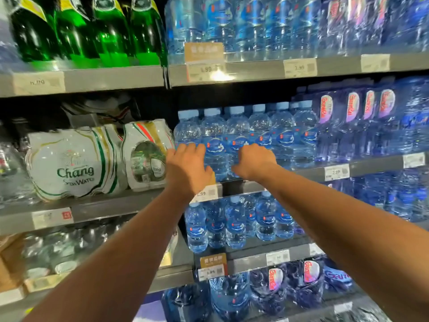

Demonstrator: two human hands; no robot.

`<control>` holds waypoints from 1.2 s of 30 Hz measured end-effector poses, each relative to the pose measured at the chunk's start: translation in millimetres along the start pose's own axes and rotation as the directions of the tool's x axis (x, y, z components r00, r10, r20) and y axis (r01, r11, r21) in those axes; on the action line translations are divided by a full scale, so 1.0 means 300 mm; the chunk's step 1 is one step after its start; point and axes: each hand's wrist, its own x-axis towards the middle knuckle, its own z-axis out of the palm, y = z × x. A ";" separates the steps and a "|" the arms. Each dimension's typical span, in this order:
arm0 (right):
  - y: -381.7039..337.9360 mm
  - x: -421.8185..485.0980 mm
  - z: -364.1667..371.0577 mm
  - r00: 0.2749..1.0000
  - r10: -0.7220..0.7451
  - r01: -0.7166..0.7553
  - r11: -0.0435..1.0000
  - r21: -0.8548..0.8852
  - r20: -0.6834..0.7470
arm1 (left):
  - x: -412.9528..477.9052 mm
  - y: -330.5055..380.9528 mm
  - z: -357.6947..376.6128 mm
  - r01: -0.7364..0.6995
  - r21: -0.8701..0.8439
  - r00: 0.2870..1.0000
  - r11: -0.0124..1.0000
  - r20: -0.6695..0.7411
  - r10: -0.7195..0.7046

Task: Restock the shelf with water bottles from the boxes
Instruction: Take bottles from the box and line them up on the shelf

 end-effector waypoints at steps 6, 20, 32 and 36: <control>0.136 -0.104 -0.072 0.986 -0.084 0.101 0.988 -0.115 0.142 | -0.037 0.226 -0.084 -0.014 0.177 0.956 0.984 0.290 -0.038; 0.470 -0.418 -0.040 0.962 -0.167 0.192 0.976 -0.103 0.215 | -0.276 0.652 -0.140 -0.031 0.232 0.898 0.972 0.433 -0.075; 0.680 -0.716 -0.005 0.928 0.065 -0.001 0.985 -0.173 0.367 | -0.468 0.910 -0.130 -0.191 -0.003 0.803 0.982 0.575 0.158; 0.790 -0.795 0.006 0.926 0.132 -0.066 0.979 -0.193 0.355 | -0.516 1.033 -0.118 -0.213 -0.037 0.800 0.976 0.568 0.196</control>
